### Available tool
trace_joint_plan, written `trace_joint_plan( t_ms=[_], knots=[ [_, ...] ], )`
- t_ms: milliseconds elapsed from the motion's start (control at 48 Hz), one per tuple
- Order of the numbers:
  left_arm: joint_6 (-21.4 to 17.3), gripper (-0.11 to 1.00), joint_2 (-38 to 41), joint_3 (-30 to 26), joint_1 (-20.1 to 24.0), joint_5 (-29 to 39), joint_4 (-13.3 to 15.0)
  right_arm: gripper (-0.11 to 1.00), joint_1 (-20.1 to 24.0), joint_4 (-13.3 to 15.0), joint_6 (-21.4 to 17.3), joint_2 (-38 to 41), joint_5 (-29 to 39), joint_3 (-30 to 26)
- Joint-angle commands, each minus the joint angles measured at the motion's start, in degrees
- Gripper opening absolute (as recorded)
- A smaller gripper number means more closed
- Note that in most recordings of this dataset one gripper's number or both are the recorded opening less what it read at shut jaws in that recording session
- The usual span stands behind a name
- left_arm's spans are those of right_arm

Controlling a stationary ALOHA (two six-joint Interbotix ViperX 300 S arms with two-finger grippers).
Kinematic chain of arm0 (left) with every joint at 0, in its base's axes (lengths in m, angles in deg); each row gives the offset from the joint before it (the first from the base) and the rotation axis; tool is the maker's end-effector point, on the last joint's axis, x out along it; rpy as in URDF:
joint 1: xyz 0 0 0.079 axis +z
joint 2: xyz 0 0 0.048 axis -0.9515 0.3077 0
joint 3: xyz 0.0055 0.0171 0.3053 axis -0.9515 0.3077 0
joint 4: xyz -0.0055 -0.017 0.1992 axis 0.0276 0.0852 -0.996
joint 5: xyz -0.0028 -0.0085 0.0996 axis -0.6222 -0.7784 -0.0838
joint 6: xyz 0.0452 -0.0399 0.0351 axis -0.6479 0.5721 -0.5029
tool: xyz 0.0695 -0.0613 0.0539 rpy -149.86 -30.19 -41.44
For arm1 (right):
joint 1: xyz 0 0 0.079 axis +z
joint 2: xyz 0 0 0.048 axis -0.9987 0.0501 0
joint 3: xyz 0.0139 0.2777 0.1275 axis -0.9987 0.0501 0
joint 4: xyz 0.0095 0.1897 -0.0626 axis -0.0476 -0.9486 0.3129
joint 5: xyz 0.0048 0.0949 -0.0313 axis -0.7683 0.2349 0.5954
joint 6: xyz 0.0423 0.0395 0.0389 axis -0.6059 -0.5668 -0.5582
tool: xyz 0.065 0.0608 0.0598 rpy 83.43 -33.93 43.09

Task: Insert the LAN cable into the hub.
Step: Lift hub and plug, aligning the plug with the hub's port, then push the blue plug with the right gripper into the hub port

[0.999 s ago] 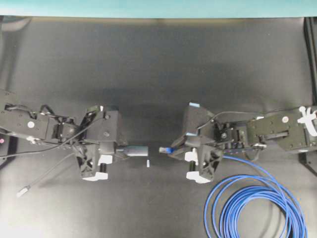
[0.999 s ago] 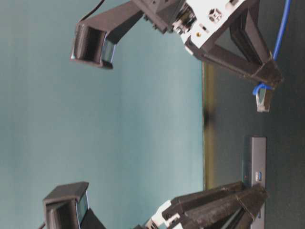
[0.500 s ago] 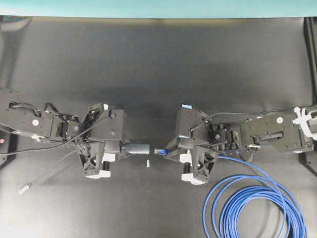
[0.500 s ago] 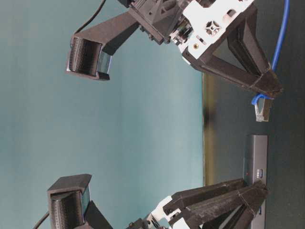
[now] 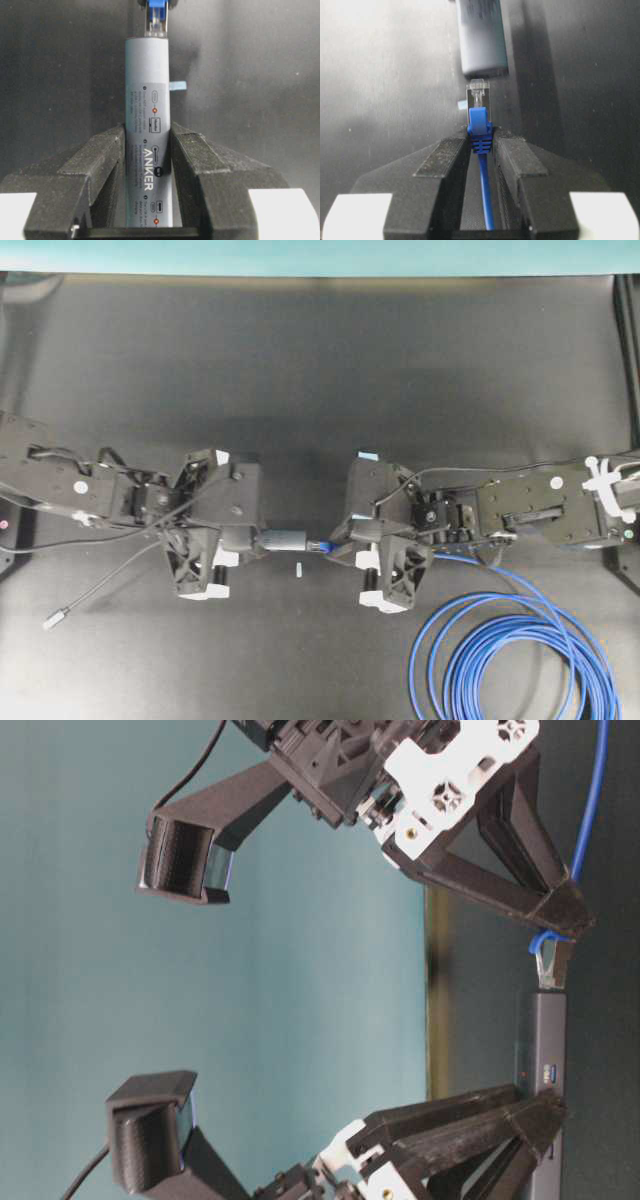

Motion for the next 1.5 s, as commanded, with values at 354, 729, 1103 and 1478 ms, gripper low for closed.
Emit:
trace_joint_plan(
  t_ms=[354, 729, 1103, 1478],
  knots=[
    [-1.23, 0.28, 0.97, -2.99, -0.26, 3.25, -0.18, 0.13, -0.09, 0.18, 0.44, 0.35, 1.05, -1.32],
    [-1.23, 0.28, 1.14, -3.25, -0.44, 4.04, -0.26, 0.13, -0.35, 1.58, 0.35, 1.58, 2.2, -2.81],
    [-3.69, 0.28, 2.37, -5.8, -0.44, 7.21, -0.26, 0.13, -0.44, 1.76, 0.62, 2.64, 5.1, -4.13],
    [-5.8, 0.28, 4.48, -10.63, -0.26, 11.69, -0.26, 0.13, -0.44, 1.76, 1.85, 3.43, 6.86, -6.15]
  ],
)
